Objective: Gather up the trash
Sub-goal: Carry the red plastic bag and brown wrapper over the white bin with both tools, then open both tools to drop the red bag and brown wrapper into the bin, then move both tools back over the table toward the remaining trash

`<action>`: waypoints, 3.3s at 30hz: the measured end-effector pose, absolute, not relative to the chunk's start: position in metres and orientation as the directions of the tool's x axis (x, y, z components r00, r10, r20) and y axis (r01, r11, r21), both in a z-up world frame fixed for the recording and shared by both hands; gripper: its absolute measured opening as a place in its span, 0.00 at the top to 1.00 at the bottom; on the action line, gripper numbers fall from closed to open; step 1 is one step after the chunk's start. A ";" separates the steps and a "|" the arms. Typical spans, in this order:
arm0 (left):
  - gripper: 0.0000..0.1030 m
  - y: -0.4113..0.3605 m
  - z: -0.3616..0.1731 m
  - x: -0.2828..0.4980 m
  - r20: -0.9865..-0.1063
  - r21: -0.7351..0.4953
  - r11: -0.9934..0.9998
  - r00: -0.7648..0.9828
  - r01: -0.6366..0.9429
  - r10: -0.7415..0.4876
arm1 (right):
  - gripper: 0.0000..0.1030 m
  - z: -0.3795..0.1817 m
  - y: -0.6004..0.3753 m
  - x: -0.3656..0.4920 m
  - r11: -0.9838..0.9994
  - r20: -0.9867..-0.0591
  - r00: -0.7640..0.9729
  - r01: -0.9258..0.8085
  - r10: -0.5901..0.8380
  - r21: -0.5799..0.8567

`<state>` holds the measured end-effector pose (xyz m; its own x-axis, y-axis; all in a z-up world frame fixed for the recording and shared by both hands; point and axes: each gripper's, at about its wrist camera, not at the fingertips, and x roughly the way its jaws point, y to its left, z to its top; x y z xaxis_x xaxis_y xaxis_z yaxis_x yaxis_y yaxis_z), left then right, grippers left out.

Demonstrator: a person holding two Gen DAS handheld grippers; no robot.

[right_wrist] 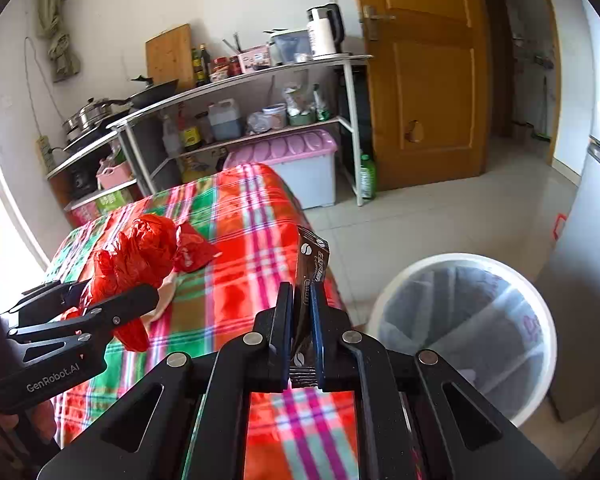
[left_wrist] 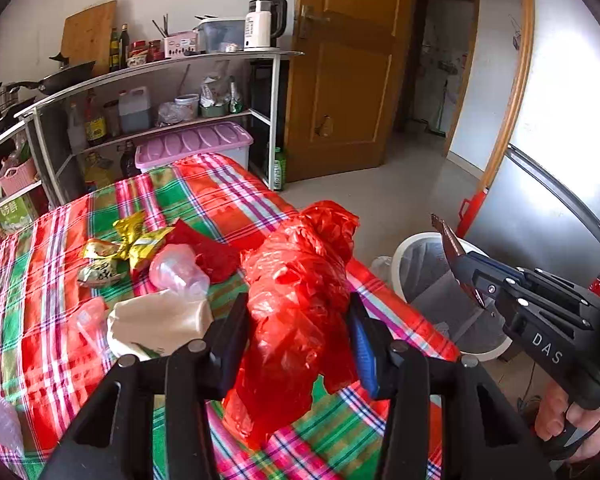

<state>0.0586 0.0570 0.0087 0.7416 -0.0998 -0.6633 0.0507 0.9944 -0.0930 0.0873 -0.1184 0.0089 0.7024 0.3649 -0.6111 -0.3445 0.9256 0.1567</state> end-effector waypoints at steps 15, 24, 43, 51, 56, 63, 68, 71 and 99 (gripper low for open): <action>0.52 -0.048 0.009 0.095 -0.677 -0.104 0.963 0.691 0.248 -0.252 | 0.91 0.013 -0.220 0.081 0.978 -0.617 0.758 -0.153 0.210 0.145; 0.52 -0.089 -0.009 0.117 -0.714 -0.093 0.952 0.646 0.293 -0.269 | 0.91 -0.001 -0.257 0.090 0.989 -0.655 0.742 -0.072 0.142 0.133; 0.35 -0.109 -0.039 0.139 -0.762 -0.081 0.957 0.602 0.278 -0.239 | 0.88 -0.052 -0.277 0.124 0.994 -0.754 0.652 0.008 0.076 0.107; 0.22 -0.106 -0.042 0.143 -0.770 -0.088 0.961 0.594 0.262 -0.232 | 0.53 -0.055 -0.279 0.125 0.994 -0.757 0.650 0.020 0.069 0.107; 0.18 -0.105 -0.041 0.143 -0.771 -0.086 0.962 0.595 0.257 -0.228 | 0.52 -0.054 -0.281 0.123 0.993 -0.753 0.654 0.028 0.067 0.112; 0.18 -0.102 -0.036 0.139 -0.764 -0.089 0.965 0.604 0.247 -0.225 | 0.52 -0.050 -0.282 0.119 0.992 -0.746 0.663 0.031 0.070 0.121; 0.18 -0.091 -0.025 0.129 -0.745 -0.079 0.968 0.631 0.238 -0.216 | 0.52 -0.043 -0.277 0.115 0.992 -0.736 0.673 0.025 0.073 0.122; 0.17 -0.080 -0.019 0.124 -0.737 -0.091 0.969 0.639 0.228 -0.220 | 0.52 -0.038 -0.272 0.113 0.992 -0.727 0.682 0.015 0.080 0.123; 0.17 0.087 -0.006 0.055 -0.698 -0.105 0.991 0.716 -0.081 -0.016 | 0.51 -0.002 -0.145 0.100 0.955 -0.656 0.700 -0.267 0.283 0.127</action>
<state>0.0545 0.0866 -0.0064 0.7159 -0.0155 -0.6980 -0.0814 0.9911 -0.1055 0.1005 -0.1449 -0.0021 0.6996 0.2831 -0.6561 -0.2670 0.9552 0.1274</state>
